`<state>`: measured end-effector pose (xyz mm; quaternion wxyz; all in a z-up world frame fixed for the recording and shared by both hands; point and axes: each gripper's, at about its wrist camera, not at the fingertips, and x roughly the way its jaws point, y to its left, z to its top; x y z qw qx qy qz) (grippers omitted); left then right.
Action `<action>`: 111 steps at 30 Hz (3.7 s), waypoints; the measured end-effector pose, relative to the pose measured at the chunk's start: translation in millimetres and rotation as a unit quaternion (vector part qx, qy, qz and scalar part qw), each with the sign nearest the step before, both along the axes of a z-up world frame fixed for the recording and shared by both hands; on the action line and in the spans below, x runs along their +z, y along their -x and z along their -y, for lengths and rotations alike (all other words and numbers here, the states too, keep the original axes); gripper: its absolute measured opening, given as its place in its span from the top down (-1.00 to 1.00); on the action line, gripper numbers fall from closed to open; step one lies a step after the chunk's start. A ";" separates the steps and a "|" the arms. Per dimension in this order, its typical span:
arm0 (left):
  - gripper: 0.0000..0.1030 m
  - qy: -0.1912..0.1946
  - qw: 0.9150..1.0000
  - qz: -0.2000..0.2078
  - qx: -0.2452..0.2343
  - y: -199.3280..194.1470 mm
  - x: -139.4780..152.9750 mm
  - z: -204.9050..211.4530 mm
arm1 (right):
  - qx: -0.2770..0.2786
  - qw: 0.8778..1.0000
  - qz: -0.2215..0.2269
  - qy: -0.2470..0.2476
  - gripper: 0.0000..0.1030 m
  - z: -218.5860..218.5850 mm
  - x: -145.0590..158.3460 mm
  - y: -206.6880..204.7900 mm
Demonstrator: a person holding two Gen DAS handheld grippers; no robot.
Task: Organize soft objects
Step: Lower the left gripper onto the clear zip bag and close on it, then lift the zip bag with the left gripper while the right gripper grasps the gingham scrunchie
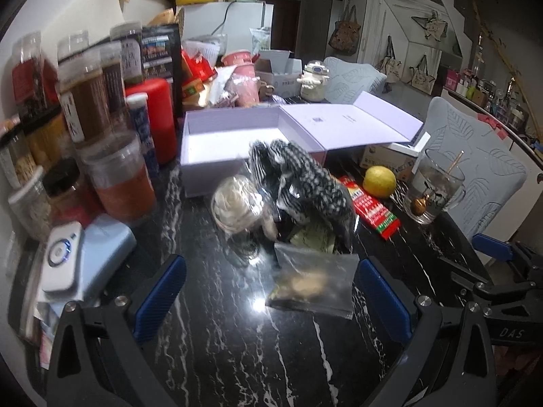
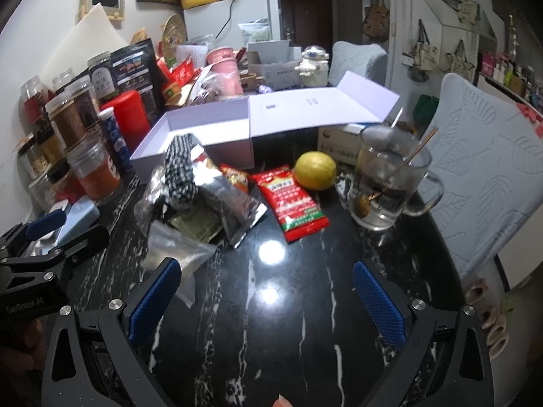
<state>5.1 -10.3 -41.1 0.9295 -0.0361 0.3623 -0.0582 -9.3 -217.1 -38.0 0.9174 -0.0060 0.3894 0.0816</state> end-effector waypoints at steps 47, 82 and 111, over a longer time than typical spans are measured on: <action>-0.32 -0.032 0.995 -0.050 -0.081 -31.1 -42.8 53.3 | -0.024 0.997 -0.071 -0.037 -1.00 53.2 -61.1 -38.1; -0.32 0.017 0.999 -0.005 0.046 -39.0 -25.5 -73.7 | 0.120 0.991 0.054 0.030 0.39 -106.2 -24.2 -96.7; -0.32 -0.005 0.996 0.086 -0.002 -29.1 50.5 -21.9 | 0.130 0.985 0.114 -0.016 0.52 -59.4 36.4 -47.9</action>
